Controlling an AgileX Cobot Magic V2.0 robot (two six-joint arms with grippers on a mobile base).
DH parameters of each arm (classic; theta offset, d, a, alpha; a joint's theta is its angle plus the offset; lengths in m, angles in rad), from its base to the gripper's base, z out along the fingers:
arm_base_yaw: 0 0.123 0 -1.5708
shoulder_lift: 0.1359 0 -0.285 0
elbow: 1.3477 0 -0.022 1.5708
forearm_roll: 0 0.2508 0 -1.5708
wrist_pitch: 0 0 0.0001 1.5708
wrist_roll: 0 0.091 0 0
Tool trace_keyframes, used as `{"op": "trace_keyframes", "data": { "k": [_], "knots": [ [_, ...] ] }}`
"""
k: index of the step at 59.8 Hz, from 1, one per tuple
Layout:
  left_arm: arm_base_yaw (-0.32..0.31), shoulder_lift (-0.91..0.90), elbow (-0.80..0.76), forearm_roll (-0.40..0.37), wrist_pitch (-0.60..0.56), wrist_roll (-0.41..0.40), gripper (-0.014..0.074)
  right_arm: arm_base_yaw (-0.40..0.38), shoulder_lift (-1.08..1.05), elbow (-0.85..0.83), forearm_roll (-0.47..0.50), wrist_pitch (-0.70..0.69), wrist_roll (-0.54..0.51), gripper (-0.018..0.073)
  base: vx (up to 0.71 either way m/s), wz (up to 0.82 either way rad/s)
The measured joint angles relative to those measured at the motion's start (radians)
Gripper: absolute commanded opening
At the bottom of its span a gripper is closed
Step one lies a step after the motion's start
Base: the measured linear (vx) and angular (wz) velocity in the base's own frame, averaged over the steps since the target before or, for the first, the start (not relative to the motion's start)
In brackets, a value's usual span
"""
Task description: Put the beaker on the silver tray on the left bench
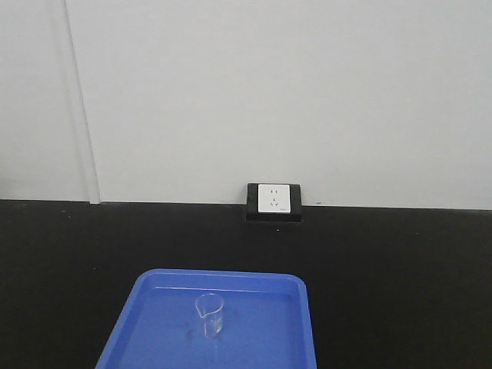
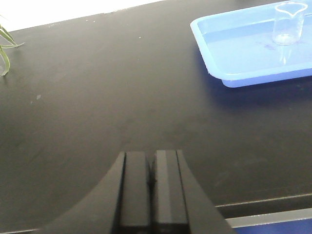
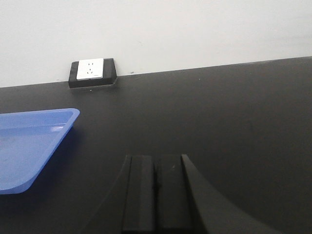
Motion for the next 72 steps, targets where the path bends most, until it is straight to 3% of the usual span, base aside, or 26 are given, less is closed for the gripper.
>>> {"op": "trace_keyframes", "data": {
  "k": [52, 66, 72],
  "knots": [
    [0.000, 0.000, 0.000, 0.000, 0.000, 0.000, 0.0001, 0.000, 0.000, 0.000, 0.000, -0.011, 0.000, -0.0011, 0.00, 0.00],
    [0.000, 0.000, 0.000, 0.000, 0.000, 0.000, 0.0001, 0.000, 0.000, 0.000, -0.003, -0.258, 0.000, -0.0011, 0.00, 0.00],
    [0.000, 0.000, 0.000, 0.000, 0.000, 0.000, 0.0001, 0.000, 0.002, -0.034, -0.004, -0.285, -0.001, -0.0011, 0.00, 0.00]
  ]
}}
